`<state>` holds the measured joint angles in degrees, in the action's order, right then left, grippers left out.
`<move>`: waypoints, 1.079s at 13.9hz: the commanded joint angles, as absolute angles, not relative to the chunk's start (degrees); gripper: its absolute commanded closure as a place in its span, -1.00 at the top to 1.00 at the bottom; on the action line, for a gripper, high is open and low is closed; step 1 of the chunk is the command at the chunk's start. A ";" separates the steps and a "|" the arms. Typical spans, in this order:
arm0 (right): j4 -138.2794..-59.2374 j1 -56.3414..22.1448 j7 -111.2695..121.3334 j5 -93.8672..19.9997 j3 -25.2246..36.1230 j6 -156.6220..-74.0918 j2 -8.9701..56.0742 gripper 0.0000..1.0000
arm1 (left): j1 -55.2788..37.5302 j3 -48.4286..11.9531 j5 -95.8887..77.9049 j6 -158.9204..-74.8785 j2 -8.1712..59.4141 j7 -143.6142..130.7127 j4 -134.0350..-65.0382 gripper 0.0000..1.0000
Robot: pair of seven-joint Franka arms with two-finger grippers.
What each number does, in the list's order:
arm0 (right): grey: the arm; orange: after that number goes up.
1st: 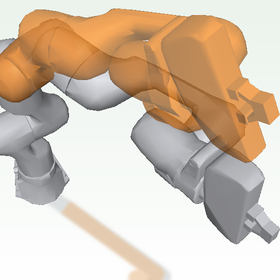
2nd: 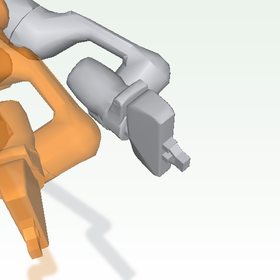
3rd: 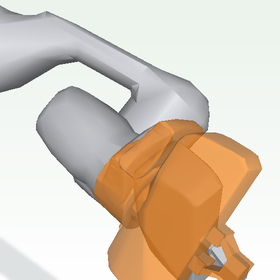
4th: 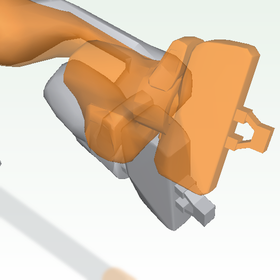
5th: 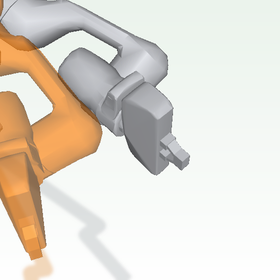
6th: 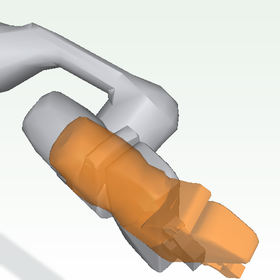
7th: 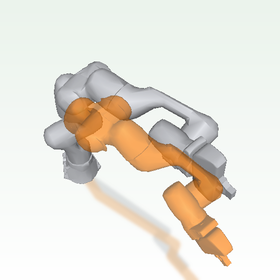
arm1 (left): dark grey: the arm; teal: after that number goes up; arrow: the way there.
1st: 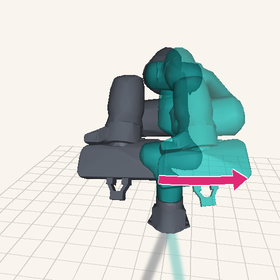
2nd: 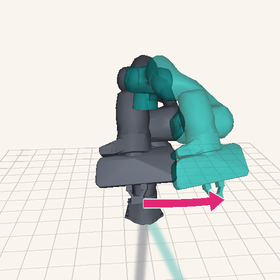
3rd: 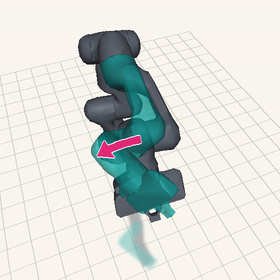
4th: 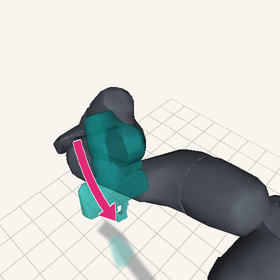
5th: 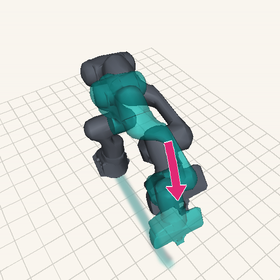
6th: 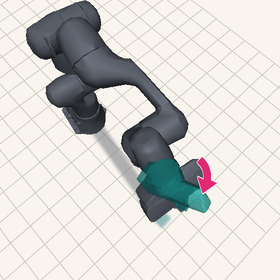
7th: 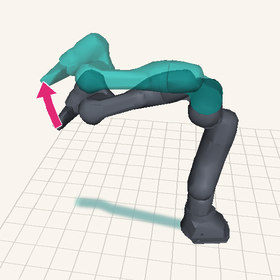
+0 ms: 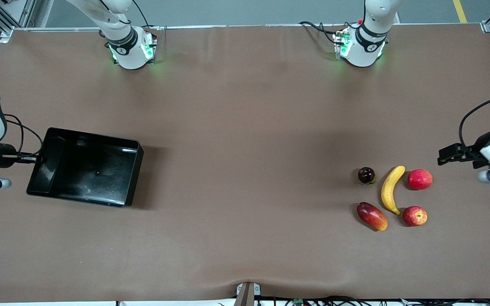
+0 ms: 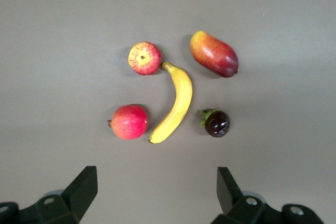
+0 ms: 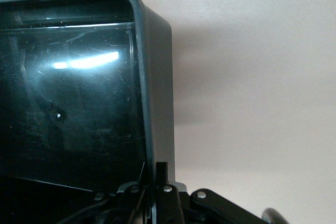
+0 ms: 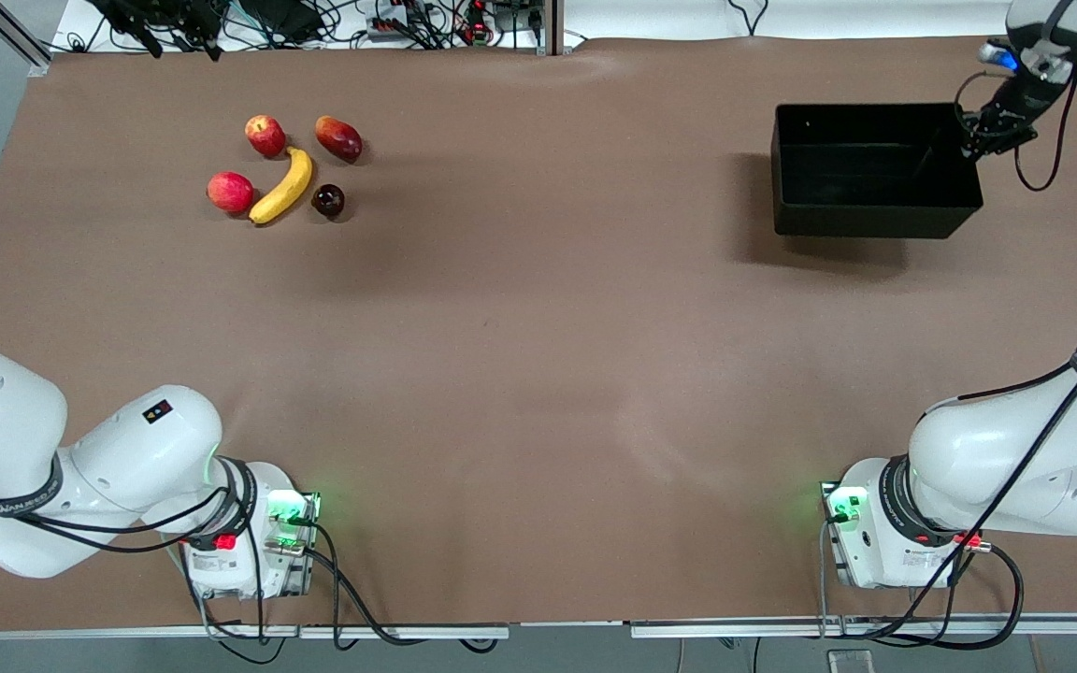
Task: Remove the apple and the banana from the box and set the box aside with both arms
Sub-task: 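Drag the black box away with the right gripper while the left gripper withdraws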
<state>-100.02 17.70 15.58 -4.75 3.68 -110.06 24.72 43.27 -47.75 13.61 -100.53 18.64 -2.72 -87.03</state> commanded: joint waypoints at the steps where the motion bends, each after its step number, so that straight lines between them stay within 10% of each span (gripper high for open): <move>1: -106.77 20.13 20.03 -4.31 2.37 -117.48 23.55 -1.00 | 43.68 -48.60 12.04 -98.53 14.25 -7.98 -86.57 1.00; 7: -107.14 20.74 23.03 -4.22 2.29 -119.71 26.28 -0.91 | 43.86 -47.46 12.75 -96.34 13.36 -7.38 -84.20 1.00; 8: -106.79 20.83 22.94 -4.31 2.29 -119.45 26.28 0.41 | 43.86 -47.46 12.40 -94.85 13.36 -7.47 -84.03 1.00; 9: -106.00 20.66 22.85 -4.39 2.29 -119.01 26.19 0.99 | 43.86 -47.55 12.57 -94.49 13.10 -7.47 -84.02 1.00; 15: -93.89 18.20 22.76 -6.84 0.88 -109.60 26.10 1.00 | 43.68 -48.86 11.95 -90.45 7.65 -8.52 -84.46 1.00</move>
